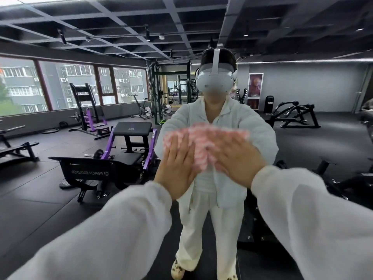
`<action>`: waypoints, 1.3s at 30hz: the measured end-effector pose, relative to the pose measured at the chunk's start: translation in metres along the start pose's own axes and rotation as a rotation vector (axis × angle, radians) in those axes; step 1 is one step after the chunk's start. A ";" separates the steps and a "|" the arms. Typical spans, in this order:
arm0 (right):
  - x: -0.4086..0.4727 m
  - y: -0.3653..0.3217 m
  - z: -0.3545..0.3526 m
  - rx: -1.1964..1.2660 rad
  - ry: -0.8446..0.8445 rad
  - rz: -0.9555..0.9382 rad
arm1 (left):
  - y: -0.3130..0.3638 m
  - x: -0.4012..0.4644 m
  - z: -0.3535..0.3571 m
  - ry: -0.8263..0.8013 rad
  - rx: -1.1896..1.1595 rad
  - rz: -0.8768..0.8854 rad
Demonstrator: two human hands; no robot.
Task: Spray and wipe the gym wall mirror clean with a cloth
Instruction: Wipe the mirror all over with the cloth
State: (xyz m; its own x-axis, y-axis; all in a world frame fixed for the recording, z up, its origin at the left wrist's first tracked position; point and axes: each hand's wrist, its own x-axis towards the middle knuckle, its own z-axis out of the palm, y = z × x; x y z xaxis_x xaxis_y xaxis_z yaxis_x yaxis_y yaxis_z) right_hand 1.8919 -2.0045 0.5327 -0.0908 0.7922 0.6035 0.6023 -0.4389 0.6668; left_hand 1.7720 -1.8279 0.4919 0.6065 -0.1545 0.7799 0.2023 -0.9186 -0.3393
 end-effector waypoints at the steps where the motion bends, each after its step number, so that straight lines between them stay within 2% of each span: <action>1: 0.012 0.019 -0.008 -0.005 0.031 0.064 | -0.003 0.027 -0.008 0.049 -0.008 -0.010; 3: 0.037 0.051 -0.028 -0.019 0.102 0.172 | -0.011 0.078 -0.027 0.149 -0.009 -0.038; 6: 0.059 0.083 -0.054 0.010 0.119 0.312 | -0.020 0.135 -0.050 0.223 -0.030 -0.075; 10: 0.054 0.076 -0.045 0.025 0.145 0.369 | -0.022 0.140 -0.045 0.270 -0.035 -0.032; 17: -0.015 0.028 0.000 -0.004 0.122 0.168 | 0.003 0.055 -0.005 0.147 0.030 0.079; 24: -0.097 -0.040 0.044 0.018 -0.047 -0.052 | 0.040 -0.049 0.042 -0.040 0.097 0.242; 28: -0.122 -0.058 0.052 0.032 -0.205 -0.144 | 0.062 -0.081 0.052 -0.160 0.080 0.239; 32: -0.109 -0.026 0.035 0.020 -0.097 -0.153 | 0.069 -0.063 0.042 -0.190 0.048 0.145; 36: -0.074 0.034 0.009 -0.043 0.018 0.019 | 0.069 0.020 0.008 -0.089 0.051 -0.016; 39: -0.045 0.085 -0.018 -0.080 -0.010 0.181 | 0.062 0.090 -0.022 -0.021 0.093 -0.056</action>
State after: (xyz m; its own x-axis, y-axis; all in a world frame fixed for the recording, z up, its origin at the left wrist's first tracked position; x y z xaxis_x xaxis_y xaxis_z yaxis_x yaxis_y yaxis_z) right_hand 1.9328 -2.0850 0.5696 0.0213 0.7016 0.7122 0.5434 -0.6061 0.5808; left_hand 1.8220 -1.9070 0.5527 0.6081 -0.0956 0.7881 0.3059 -0.8879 -0.3437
